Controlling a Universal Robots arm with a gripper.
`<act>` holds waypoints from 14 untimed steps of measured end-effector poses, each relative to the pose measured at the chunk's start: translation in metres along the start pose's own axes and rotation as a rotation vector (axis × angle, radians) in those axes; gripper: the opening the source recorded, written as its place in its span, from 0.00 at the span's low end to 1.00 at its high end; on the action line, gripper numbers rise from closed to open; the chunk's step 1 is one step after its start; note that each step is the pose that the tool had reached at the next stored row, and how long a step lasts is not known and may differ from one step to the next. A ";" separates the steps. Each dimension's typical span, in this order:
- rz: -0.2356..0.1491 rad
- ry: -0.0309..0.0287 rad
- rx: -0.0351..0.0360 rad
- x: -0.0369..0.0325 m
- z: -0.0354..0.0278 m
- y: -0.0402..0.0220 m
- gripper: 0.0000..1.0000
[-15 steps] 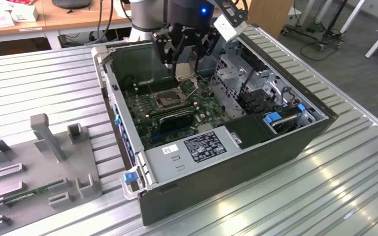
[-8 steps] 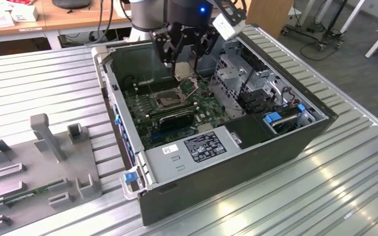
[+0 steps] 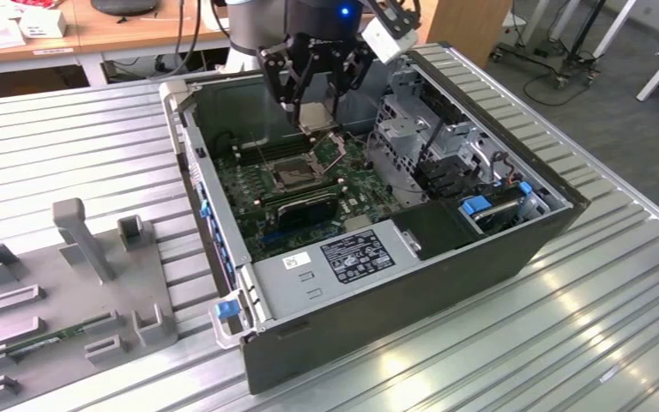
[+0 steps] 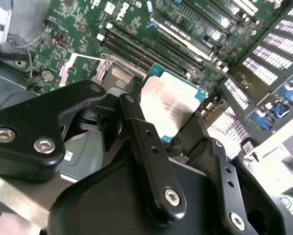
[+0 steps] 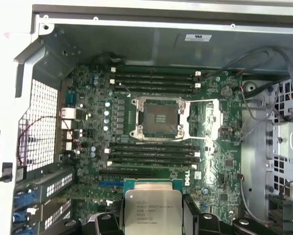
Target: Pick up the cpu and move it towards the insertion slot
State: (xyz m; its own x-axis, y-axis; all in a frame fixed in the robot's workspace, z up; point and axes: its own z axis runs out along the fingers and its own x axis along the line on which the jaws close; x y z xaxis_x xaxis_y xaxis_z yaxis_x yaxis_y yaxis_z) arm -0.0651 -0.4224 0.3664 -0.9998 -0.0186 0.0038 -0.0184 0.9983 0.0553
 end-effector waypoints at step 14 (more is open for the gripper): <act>0.000 0.0001 0.0001 -0.0005 0.0070 0.0257 0.55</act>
State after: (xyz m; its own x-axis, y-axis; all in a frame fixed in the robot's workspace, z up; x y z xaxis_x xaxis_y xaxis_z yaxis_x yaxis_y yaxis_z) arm -0.0651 -0.3963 0.3608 -0.9998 -0.0187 0.0039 -0.0184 0.9983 0.0552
